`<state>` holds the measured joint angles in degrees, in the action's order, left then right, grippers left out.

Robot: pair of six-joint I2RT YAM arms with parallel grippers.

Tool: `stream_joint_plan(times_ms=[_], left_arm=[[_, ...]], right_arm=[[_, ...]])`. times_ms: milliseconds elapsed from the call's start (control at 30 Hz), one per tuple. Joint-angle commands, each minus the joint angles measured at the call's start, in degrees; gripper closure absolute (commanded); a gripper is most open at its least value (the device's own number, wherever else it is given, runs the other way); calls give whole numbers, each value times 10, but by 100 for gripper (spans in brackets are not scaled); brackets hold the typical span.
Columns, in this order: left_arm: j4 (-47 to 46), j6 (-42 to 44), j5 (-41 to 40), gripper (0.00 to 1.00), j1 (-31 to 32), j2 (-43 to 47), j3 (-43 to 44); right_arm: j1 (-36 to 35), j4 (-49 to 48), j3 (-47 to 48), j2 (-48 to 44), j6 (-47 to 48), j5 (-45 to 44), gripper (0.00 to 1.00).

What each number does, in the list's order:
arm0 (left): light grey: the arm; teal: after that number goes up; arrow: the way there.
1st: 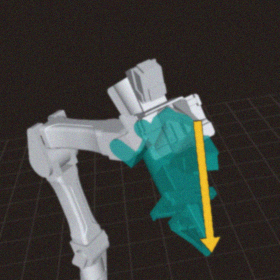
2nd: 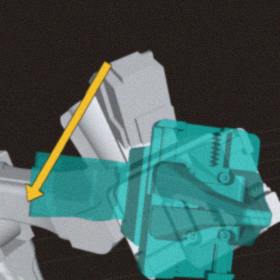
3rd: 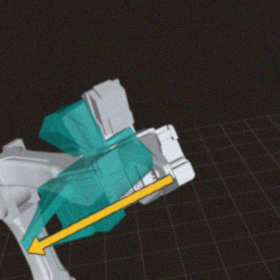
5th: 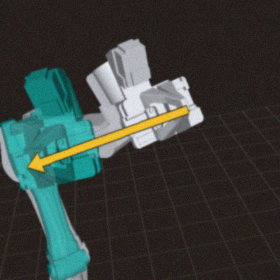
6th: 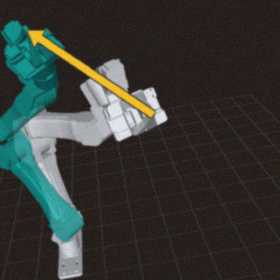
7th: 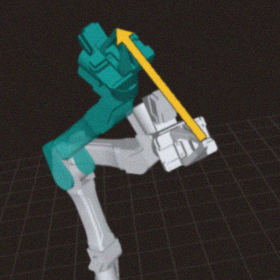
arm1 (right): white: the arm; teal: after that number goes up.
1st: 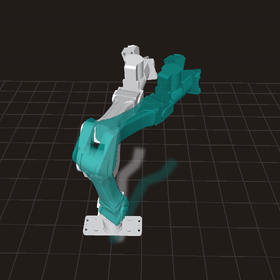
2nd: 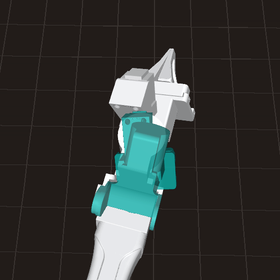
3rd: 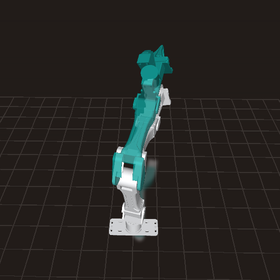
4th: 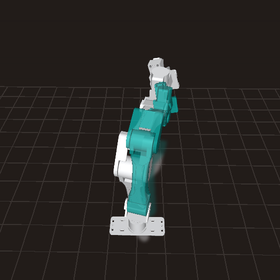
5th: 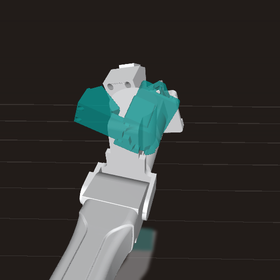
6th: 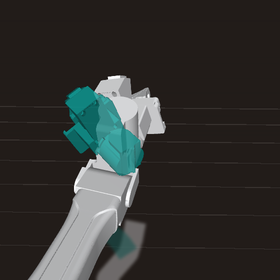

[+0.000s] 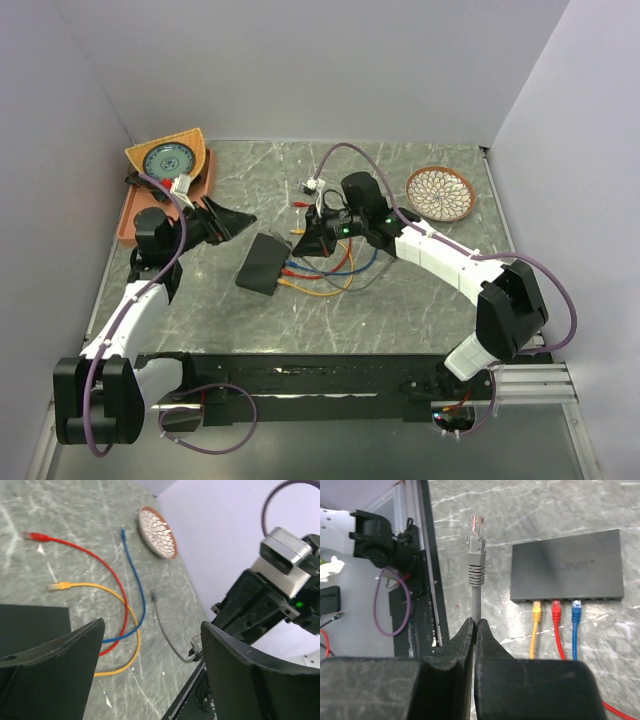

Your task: Insert the plug into the switch port

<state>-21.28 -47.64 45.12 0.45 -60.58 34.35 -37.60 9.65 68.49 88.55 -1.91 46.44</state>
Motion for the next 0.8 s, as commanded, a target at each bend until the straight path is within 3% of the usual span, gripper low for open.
stream_joint_plan(times_ms=[0, 133, 267, 533, 767], left_arm=[[-117, -41, 53, 19, -3, 13, -18], [-164, -69, 78, 21, 2, 16, -24], [-151, -45, 88, 23, 29, 19, -9], [-117, 3, 75, 27, 90, 19, 21], [-157, -23, 77, 42, 98, 14, 23]], right_arm=[[2, -26, 37, 4, -11, 43, 100], [2, -24, 38, 0, -13, 42, 100], [3, -18, 43, 1, -8, 56, 100], [20, -77, 36, 18, -56, 164, 100], [35, -95, 40, 32, -82, 197, 100]])
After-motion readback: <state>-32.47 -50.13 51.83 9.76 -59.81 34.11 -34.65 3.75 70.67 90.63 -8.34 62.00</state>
